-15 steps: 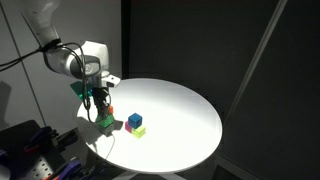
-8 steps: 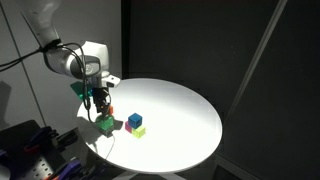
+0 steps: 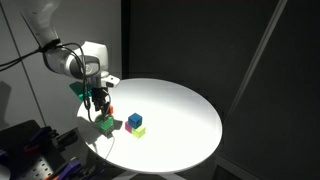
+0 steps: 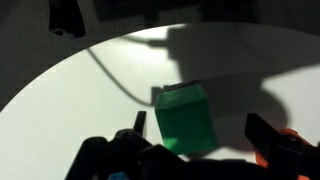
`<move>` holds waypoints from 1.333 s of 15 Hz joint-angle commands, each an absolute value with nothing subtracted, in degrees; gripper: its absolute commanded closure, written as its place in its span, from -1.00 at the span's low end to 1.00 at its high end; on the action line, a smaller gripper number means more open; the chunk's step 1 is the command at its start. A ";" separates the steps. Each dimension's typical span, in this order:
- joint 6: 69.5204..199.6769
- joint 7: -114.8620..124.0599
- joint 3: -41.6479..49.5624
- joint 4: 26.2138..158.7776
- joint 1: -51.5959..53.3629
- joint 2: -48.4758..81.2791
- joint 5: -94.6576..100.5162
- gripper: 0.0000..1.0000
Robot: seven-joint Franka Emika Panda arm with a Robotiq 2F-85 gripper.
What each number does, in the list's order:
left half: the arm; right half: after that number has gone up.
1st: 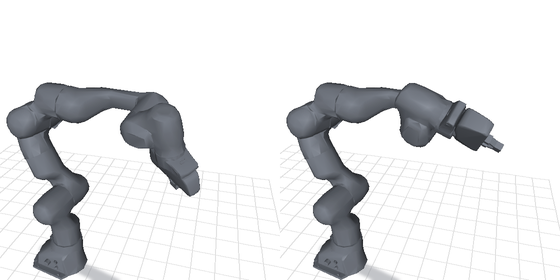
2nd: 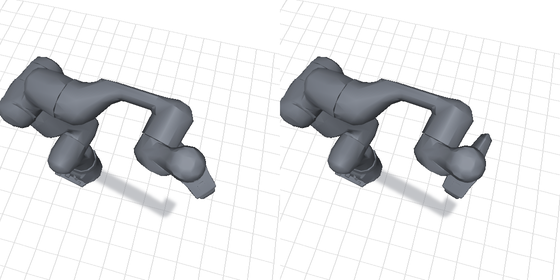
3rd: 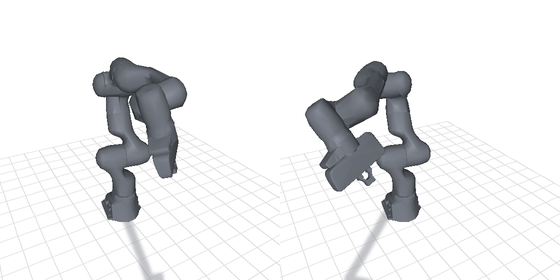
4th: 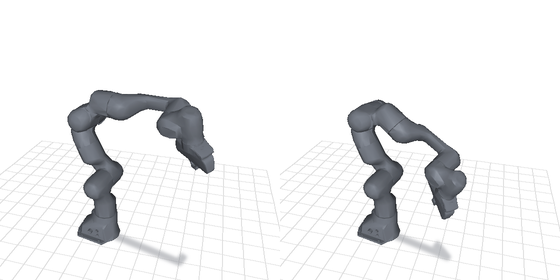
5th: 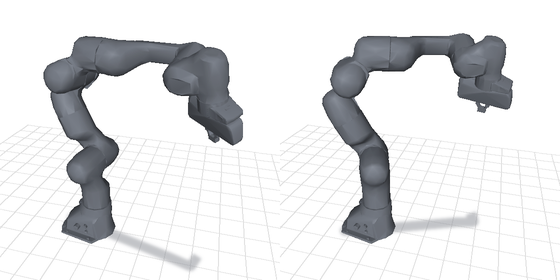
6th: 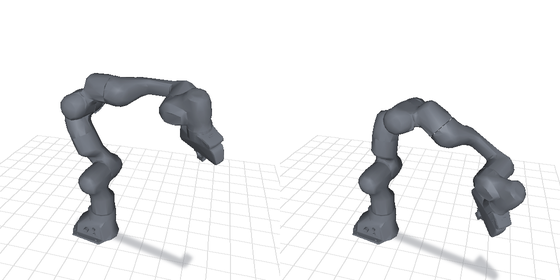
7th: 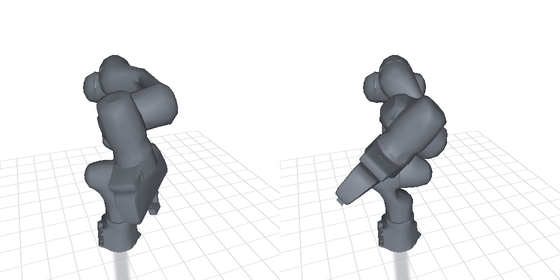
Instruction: Pick up the green block and put it on the gray block
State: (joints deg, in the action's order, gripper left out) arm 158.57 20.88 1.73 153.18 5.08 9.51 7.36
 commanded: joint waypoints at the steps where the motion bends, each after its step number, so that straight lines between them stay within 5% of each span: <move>1: 156.81 17.20 0.48 154.36 4.80 7.20 5.01 -1.00; 20: 144.14 13.38 -2.36 158.91 2.07 -10.82 5.51 -1.00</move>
